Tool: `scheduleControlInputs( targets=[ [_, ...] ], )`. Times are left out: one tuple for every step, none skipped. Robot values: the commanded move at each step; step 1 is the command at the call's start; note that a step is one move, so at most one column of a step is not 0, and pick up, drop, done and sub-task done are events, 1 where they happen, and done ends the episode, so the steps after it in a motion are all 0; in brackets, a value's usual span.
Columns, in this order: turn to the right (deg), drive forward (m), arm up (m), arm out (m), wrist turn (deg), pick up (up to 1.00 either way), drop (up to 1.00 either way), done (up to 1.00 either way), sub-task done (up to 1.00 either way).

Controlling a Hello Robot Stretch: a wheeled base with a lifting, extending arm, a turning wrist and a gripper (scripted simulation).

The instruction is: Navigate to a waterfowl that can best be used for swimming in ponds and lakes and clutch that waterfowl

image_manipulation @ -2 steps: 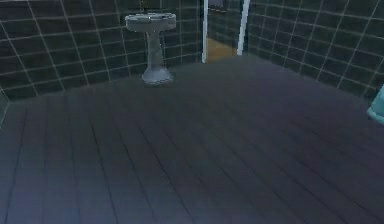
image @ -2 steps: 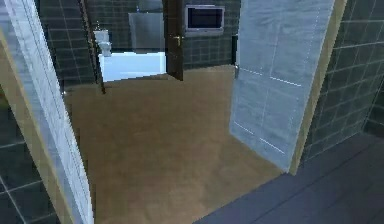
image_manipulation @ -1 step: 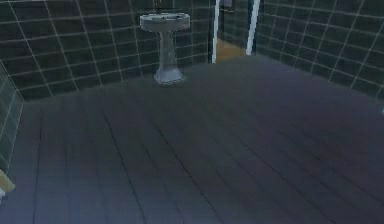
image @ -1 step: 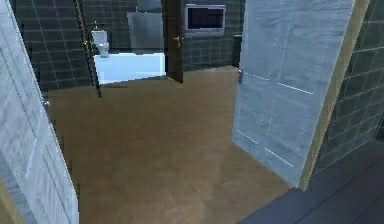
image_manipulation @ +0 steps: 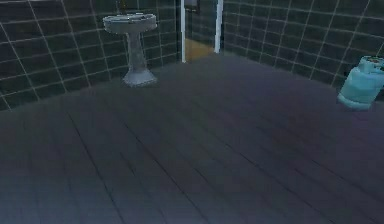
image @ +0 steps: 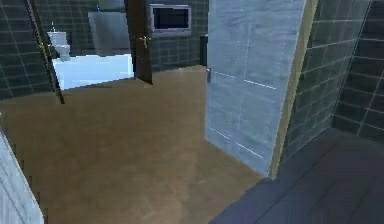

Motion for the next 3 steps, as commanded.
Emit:
scheduleControlInputs(
  targets=[
    [0.0, 0.7, 0.0, 0.0, 0.0, 0.0, 0.0, 0.0, 0.0],
    [-27.0, 0.0, 0.0, 0.0, 0.0, 0.0, 0.0, 0.0, 0.0],
    [0.0, 1.0, 0.0, 0.0, 0.0, 0.0, 0.0, 0.0, 0.0]
  ],
)
